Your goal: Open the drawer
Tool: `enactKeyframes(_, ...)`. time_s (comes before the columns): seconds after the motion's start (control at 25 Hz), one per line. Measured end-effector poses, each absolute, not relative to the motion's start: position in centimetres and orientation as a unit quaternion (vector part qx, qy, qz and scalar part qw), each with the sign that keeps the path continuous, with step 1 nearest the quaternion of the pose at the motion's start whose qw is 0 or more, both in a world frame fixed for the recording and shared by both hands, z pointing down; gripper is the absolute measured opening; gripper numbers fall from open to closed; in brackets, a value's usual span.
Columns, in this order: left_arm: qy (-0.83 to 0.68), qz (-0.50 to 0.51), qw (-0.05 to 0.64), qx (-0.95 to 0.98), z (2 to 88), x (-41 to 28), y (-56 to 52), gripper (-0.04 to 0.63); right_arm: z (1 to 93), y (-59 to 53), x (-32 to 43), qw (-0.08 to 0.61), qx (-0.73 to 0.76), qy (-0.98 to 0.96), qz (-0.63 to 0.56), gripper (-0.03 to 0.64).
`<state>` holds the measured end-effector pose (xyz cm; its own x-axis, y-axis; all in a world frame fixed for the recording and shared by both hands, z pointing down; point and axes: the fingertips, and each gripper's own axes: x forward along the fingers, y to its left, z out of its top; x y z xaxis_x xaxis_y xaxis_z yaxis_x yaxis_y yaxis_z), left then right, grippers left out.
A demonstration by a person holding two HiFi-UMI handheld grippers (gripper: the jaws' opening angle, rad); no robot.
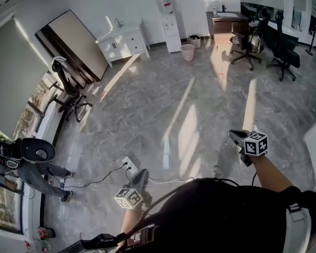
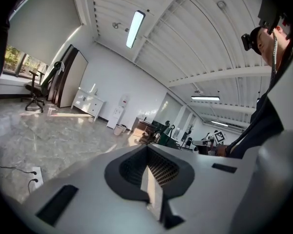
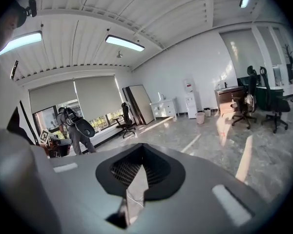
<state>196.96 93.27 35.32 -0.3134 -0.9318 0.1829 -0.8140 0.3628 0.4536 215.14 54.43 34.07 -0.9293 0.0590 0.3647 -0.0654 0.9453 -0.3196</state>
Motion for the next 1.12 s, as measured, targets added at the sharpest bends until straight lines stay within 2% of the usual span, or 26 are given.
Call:
enactKeyframes(0.56,-0.852,-0.162,0.164,0.469,33.4,186.6,71.2,-0.009,34.2,30.4,198.6,0.18,-0.091,-0.97,0.137,0.002)
enactKeyframes(0.76,-0.852,-0.135,0.182,0.471,33.6,185.0,67.4,-0.009,34.5,26.9,195.2,0.181,-0.105,-0.967,0.149,0.002)
enactKeyframes(1.12,-0.845,-0.156,0.192,0.475,34.9,176.8,63.8,-0.009,35.2,23.4,189.3,0.195,-0.087,-0.966,0.146,0.002)
